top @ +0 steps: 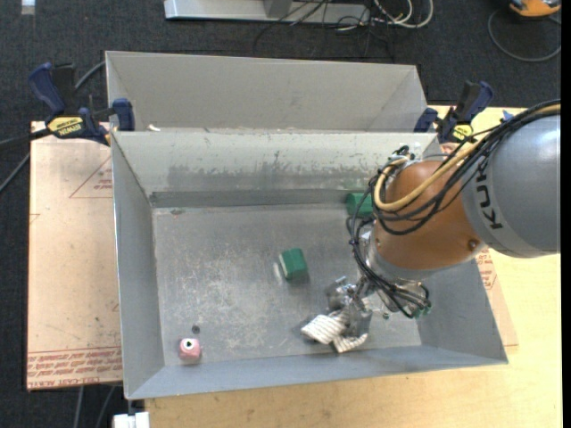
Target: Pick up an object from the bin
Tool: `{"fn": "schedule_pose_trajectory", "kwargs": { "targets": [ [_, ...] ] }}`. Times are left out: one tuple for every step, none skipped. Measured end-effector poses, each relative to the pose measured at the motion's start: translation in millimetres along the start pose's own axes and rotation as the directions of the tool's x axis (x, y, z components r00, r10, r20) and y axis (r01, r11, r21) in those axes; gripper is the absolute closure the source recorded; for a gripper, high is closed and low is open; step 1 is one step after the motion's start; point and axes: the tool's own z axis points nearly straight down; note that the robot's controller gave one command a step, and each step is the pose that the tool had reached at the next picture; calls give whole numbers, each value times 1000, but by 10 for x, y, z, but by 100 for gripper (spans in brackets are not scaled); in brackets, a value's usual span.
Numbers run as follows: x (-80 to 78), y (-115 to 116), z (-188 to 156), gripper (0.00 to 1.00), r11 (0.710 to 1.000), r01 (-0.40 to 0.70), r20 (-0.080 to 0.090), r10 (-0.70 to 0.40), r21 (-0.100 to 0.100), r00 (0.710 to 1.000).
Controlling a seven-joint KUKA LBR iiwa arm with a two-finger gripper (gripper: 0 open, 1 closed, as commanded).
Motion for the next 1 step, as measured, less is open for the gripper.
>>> {"fn": "schedule_pose_trajectory", "kwargs": {
  "targets": [
    [3,6,-250,100,1000,0,0,0,-1,1000]
  ]
}}
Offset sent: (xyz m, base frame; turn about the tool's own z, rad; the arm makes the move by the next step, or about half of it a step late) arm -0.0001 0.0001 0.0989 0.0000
